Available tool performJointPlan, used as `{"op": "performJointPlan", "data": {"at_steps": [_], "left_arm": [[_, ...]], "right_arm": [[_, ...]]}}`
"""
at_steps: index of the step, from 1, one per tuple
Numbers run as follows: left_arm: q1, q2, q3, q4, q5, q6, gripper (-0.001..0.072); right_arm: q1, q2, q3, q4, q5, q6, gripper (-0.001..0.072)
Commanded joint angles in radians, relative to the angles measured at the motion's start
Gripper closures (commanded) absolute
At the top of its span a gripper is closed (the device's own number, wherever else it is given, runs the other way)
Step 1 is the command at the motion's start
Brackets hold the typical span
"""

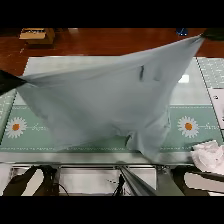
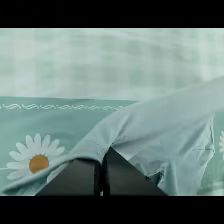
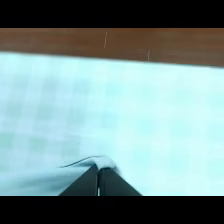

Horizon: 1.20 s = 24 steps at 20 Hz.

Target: Fold the shirts.

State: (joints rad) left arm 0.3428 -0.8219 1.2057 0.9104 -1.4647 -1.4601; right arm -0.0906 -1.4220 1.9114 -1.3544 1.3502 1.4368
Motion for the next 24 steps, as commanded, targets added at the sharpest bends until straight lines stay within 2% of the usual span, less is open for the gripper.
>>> {"op": "performJointPlan", "data": {"at_steps": [1,5,8,9,10,11,12,13,14,16,17,18,20,24], "left_arm": [[0.000,-0.136,-0.179,-0.005,0.259,0.087,0.0686],[0.000,-0.341,-0.183,-0.022,0.455,0.138,0.0686],[0.000,-0.462,-0.183,-0.032,0.510,0.140,0.0684],[0.000,-0.489,-0.183,-0.035,0.494,0.140,0.0661],[0.000,-0.512,-0.183,-0.039,0.472,0.140,0.0569],[0.000,-0.524,-0.183,-0.039,0.444,0.147,0.0499],[0.010,-0.525,-0.183,-0.038,0.418,0.180,0.0416],[0.030,-0.522,-0.177,-0.033,0.372,0.204,0.0353],[0.065,-0.520,-0.159,-0.011,0.296,0.208,0.0322],[0.153,-0.512,-0.135,0.045,0.100,0.207,0.0324],[0.198,-0.505,-0.148,0.068,0.015,0.199,0.0325],[0.236,-0.494,-0.179,0.086,-0.040,0.198,0.0325],[0.305,-0.453,-0.303,0.090,-0.092,0.201,0.0325],[0.400,-0.393,-0.563,0.093,-0.061,0.238,0.0324]], "right_arm": [[0.069,-0.201,0.001,-0.052,-0.080,-0.002,0.0678],[0.069,-0.332,0.001,0.001,-0.161,0.048,0.0678],[0.069,-0.394,0.001,0.039,-0.166,0.080,0.0677],[0.069,-0.406,0.001,0.051,-0.162,0.082,0.0673],[0.069,-0.412,0.001,0.060,-0.159,0.082,0.0592],[0.069,-0.410,0.001,0.066,-0.154,0.082,0.0438],[0.066,-0.401,0.001,0.064,-0.138,0.071,0.0355],[0.058,-0.381,0.001,0.060,-0.107,0.037,0.0343],[0.045,-0.354,0.001,0.044,-0.059,-0.006,0.0343],[0.017,-0.298,0.001,-0.065,0.075,-0.060,0.0343],[-0.002,-0.276,-0.001,-0.144,0.143,-0.063,0.0343],[-0.036,-0.259,-0.013,-0.140,0.162,-0.042,0.0343],[-0.115,-0.238,-0.061,-0.052,0.197,-0.038,0.0343],[-0.233,-0.194,-0.270,0.109,0.199,-0.081,0.0308]]}}
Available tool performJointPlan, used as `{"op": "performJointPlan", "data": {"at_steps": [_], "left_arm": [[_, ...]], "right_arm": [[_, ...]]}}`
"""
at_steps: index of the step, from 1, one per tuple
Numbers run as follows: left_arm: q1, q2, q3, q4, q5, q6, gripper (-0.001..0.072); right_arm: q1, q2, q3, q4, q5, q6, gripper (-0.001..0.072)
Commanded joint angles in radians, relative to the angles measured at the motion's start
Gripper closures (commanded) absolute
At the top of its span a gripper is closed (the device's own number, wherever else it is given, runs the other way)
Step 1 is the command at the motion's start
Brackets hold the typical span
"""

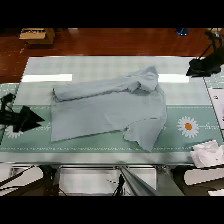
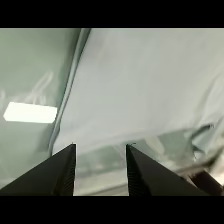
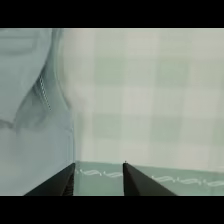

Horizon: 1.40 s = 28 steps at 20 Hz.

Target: Fold the shirts.

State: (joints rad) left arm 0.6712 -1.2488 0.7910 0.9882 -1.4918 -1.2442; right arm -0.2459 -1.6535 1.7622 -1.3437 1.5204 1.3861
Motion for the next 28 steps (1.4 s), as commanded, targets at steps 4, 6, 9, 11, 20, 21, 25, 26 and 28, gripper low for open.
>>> {"op": "performJointPlan", "data": {"at_steps": [4,6,9,11,20,21,25,26,28], "left_arm": [[0.091,0.034,-0.229,0.071,0.027,0.032,0.0324],[0.084,0.032,-0.241,0.075,0.064,0.032,0.0324],[0.040,0.031,-0.249,0.074,0.141,0.031,0.0271],[-0.008,0.031,-0.249,0.071,0.194,0.024,0.0268],[-0.233,-0.070,-0.251,0.014,0.228,0.059,0.0686],[-0.227,-0.069,-0.248,0.015,0.224,0.060,0.0686],[-0.197,-0.065,-0.246,0.014,0.219,0.072,0.0686],[-0.196,-0.065,-0.246,0.013,0.218,0.074,0.0686],[-0.196,-0.065,-0.246,0.013,0.219,0.085,0.0686]], "right_arm": [[-0.121,0.115,-0.326,0.130,-0.063,-0.087,0.0308],[-0.121,0.148,-0.394,0.131,-0.106,-0.101,0.0308],[-0.121,0.176,-0.449,0.134,-0.145,-0.102,0.0308],[-0.121,0.178,-0.453,0.136,-0.141,-0.101,0.0308],[-0.127,0.204,-0.454,0.032,-0.100,-0.100,0.0276],[-0.143,0.205,-0.464,0.021,-0.091,-0.094,0.0276],[-0.241,0.206,-0.607,0.158,-0.124,-0.082,0.0188],[-0.248,0.206,-0.657,0.207,-0.137,-0.101,0.0168],[-0.234,0.206,-0.760,0.280,-0.176,-0.139,0.0169]]}}
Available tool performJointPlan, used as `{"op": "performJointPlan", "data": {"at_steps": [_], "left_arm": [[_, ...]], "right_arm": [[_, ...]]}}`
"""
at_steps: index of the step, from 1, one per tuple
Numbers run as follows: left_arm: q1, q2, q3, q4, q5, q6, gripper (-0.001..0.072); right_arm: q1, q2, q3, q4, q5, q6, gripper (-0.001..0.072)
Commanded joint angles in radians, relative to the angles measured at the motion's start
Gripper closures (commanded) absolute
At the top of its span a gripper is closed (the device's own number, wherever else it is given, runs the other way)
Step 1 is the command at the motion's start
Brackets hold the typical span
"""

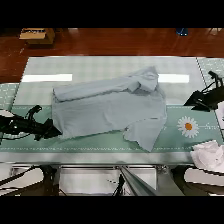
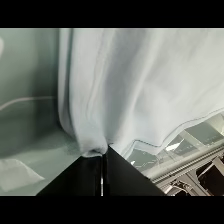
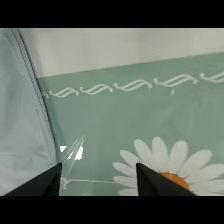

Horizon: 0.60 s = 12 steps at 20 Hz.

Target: Fold the shirts.

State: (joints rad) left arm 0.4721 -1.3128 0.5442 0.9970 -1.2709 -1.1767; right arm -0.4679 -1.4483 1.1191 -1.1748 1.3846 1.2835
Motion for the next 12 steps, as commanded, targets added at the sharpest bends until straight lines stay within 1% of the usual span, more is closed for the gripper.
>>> {"op": "performJointPlan", "data": {"at_steps": [1,3,6,8,9,10,11,12], "left_arm": [[0.003,-0.001,0.001,0.005,-0.002,0.017,0.0686],[0.003,-0.001,0.001,0.004,-0.002,0.017,0.0686],[0.003,-0.001,0.001,0.004,-0.003,0.017,0.0686],[0.003,-0.001,0.002,-0.004,-0.003,0.018,0.0686],[0.003,0.000,0.003,-0.021,-0.004,0.026,0.0686],[0.003,0.002,0.008,-0.056,-0.008,0.049,0.0686],[0.003,0.009,0.019,-0.105,-0.016,0.077,0.0686],[0.003,0.021,0.039,-0.148,-0.024,0.095,0.0687]], "right_arm": [[0.004,0.001,-0.165,0.150,-0.065,-0.059,0.0169],[0.050,0.001,-0.237,0.185,-0.123,-0.070,0.0172],[0.140,0.001,-0.296,0.187,-0.184,-0.068,0.0174],[0.203,0.001,-0.325,0.192,-0.233,-0.039,0.0190],[0.235,0.001,-0.332,0.206,-0.258,-0.030,0.0278],[0.266,0.002,-0.332,0.219,-0.270,-0.027,0.0403],[0.293,0.008,-0.331,0.244,-0.270,-0.029,0.0598],[0.309,0.028,-0.330,0.267,-0.269,-0.034,0.0678]]}}
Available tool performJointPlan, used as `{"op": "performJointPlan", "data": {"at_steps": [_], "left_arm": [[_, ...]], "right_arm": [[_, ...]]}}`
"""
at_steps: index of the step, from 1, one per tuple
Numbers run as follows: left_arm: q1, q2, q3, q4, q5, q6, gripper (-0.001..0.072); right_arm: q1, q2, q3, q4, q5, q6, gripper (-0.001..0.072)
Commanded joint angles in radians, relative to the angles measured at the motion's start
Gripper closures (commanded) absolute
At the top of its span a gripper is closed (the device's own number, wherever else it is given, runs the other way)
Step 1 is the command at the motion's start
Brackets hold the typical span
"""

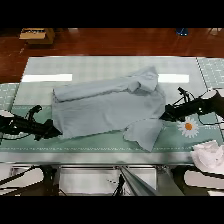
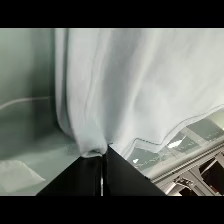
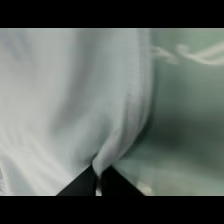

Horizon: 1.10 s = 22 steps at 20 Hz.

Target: Fold the shirts.

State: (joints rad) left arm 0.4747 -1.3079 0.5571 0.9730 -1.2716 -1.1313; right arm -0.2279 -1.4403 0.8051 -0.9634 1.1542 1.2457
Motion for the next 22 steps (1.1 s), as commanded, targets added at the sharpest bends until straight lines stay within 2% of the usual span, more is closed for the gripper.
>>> {"op": "performJointPlan", "data": {"at_steps": [1,3,5,7,9,11,13,15,17,19,22], "left_arm": [[0.000,0.040,0.063,-0.167,-0.036,0.051,0.0687],[0.000,0.112,0.188,-0.252,-0.102,0.093,0.0687],[0.000,0.212,0.370,-0.348,-0.154,0.099,0.0687],[0.000,0.325,0.591,-0.410,-0.156,0.097,0.0687],[-0.001,0.433,0.826,-0.416,-0.120,0.046,0.0688],[0.000,0.522,1.038,-0.413,-0.047,0.023,0.0688],[0.000,0.595,1.199,-0.389,0.047,-0.001,0.0688],[0.000,0.652,1.320,-0.280,0.111,-0.100,0.0687],[-0.002,0.692,1.408,-0.144,0.101,-0.204,0.0687],[-0.015,0.718,1.459,-0.045,0.039,-0.284,0.0687],[-0.045,0.738,1.479,0.065,-0.121,-0.299,0.0687]], "right_arm": [[0.075,0.054,-0.011,0.077,-0.031,-0.026,0.0678],[0.064,0.159,0.050,0.098,0.037,-0.058,0.0678],[0.041,0.286,0.188,0.102,0.144,-0.065,0.0678],[0.034,0.419,0.371,0.101,0.181,-0.059,0.0678],[0.034,0.540,0.570,0.100,0.108,-0.033,0.0678],[0.034,0.643,0.754,0.077,-0.061,0.015,0.0678],[0.034,0.718,0.912,-0.024,-0.246,0.103,0.0679],[0.034,0.758,1.034,-0.176,-0.296,0.193,0.0679],[0.034,0.784,1.118,-0.306,-0.224,0.274,0.0679],[0.034,0.797,1.175,-0.381,-0.052,0.315,0.0679],[0.034,0.801,1.201,-0.463,0.230,0.314,0.0679]]}}
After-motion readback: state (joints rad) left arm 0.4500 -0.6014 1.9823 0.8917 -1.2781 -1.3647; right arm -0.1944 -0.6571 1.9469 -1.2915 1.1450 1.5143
